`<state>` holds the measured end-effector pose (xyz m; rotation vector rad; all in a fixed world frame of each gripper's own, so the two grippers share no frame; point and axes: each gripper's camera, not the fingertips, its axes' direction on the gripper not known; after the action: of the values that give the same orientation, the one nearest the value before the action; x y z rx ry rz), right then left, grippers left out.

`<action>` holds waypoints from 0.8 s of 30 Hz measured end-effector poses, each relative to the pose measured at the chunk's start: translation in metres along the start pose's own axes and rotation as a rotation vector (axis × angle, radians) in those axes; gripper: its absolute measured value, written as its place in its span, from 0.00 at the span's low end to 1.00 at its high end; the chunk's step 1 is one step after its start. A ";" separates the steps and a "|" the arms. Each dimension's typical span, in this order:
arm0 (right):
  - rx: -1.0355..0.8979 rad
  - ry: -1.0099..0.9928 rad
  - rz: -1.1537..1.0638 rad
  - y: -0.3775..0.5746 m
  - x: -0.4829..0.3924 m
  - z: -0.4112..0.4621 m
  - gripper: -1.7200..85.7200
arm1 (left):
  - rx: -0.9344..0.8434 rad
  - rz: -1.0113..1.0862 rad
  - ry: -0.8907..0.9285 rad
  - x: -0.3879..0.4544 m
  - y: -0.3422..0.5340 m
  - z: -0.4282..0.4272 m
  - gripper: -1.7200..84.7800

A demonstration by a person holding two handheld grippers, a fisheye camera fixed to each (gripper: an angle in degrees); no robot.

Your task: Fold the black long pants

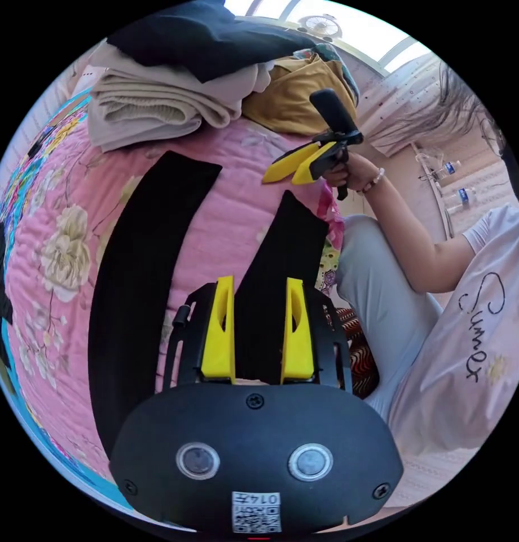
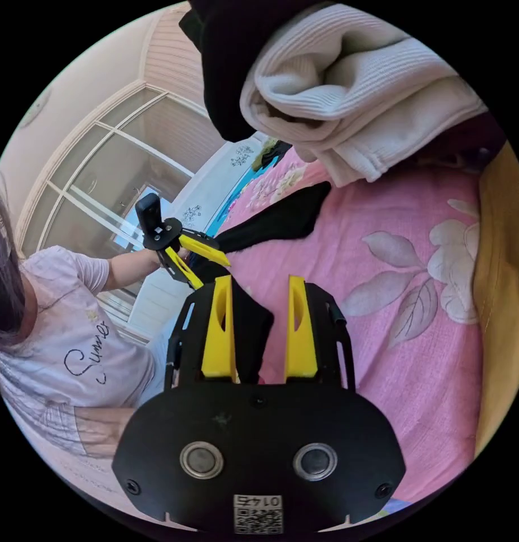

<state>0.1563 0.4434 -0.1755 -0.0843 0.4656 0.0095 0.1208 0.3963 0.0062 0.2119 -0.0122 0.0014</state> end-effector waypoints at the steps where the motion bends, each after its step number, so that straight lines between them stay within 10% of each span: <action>1: -0.016 -0.034 -0.012 0.005 -0.002 -0.002 0.13 | 0.013 -0.036 -0.024 0.003 0.013 0.001 0.14; 9: -0.162 0.117 -0.031 0.015 -0.020 0.000 0.03 | 0.031 -0.039 -0.101 0.024 0.045 -0.025 0.02; 24: 0.052 0.103 0.132 0.040 -0.021 -0.044 0.03 | 0.264 -0.309 -0.028 0.020 0.188 -0.156 0.08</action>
<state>0.1173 0.4794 -0.2082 -0.0030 0.5731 0.1226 0.1419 0.6127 -0.1066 0.4766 -0.0073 -0.3096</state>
